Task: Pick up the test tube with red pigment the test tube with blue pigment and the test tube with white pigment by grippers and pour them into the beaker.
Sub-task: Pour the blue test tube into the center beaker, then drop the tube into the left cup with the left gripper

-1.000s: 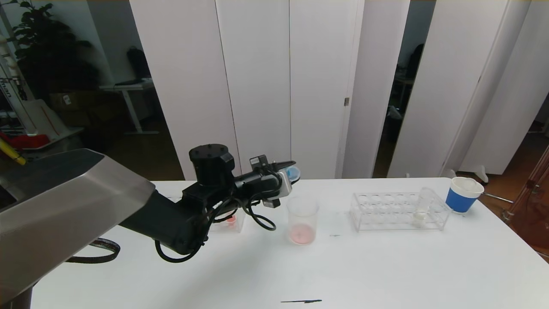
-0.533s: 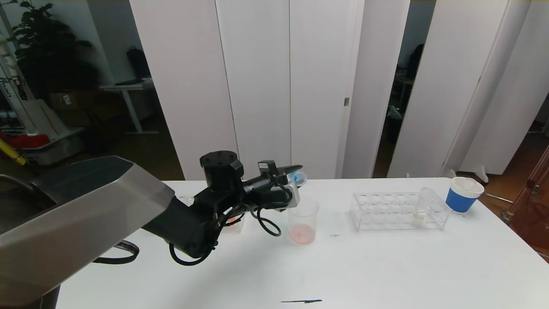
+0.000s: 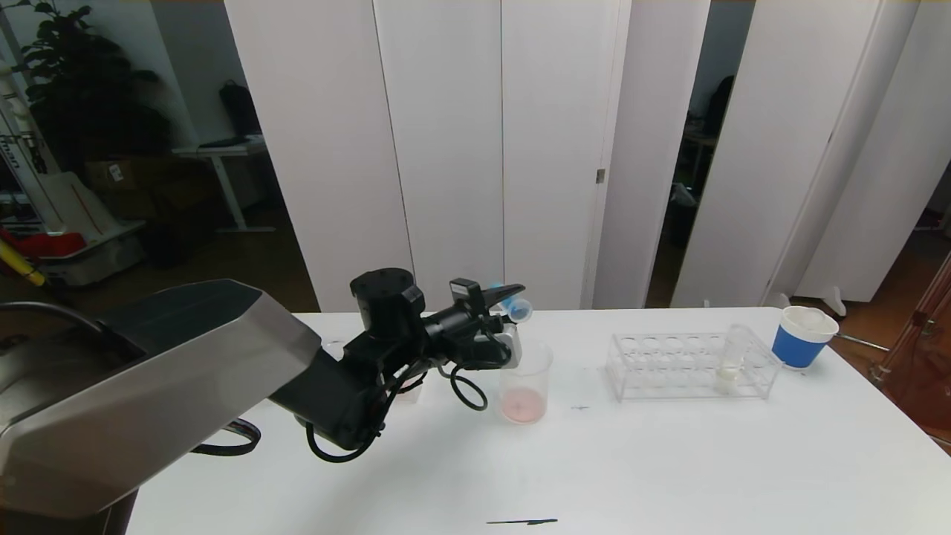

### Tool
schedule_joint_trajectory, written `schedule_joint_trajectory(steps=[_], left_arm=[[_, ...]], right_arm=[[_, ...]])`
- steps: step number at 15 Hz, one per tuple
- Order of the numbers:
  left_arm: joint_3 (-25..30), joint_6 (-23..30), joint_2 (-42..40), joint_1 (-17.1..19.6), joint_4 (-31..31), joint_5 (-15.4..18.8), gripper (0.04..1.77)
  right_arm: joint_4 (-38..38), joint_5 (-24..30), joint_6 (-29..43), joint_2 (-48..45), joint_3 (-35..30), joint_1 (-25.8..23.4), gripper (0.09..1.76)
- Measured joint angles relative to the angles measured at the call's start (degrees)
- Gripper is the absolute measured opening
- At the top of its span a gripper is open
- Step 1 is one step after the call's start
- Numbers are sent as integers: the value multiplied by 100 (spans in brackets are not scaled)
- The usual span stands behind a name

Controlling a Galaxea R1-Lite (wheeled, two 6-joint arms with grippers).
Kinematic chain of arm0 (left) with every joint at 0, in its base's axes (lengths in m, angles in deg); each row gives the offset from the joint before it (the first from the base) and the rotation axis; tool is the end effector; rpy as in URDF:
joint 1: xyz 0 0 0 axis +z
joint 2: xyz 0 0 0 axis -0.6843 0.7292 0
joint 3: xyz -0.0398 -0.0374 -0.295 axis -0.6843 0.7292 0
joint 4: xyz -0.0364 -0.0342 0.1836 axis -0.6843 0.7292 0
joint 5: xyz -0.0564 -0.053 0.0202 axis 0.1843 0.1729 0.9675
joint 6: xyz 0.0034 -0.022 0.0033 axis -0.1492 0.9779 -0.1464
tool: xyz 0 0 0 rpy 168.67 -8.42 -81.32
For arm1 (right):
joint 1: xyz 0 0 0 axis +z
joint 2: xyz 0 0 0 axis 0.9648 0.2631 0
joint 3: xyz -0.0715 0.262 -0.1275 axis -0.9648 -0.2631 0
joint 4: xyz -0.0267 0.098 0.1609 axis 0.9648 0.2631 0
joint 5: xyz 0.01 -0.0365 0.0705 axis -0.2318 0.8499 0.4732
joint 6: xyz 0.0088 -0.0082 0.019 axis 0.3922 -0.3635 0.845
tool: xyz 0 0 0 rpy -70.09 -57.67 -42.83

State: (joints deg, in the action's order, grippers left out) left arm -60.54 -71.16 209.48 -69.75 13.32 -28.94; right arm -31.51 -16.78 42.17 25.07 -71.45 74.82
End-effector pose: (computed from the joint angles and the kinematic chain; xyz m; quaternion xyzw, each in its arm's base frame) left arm 0.3805 -0.2013 0.1038 0.5265 -0.2801 -0.3405 0.7269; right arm -0.0263 -0.0002 0.0764 -0.0015 0.0284 -0.0024 0.9996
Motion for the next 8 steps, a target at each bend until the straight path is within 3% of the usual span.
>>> schedule_joint_trajectory(steps=[8], left_arm=[[-210, -386, 289, 107, -411, -74, 57]], right_arm=[[0, 0, 0, 0, 0, 0, 175]])
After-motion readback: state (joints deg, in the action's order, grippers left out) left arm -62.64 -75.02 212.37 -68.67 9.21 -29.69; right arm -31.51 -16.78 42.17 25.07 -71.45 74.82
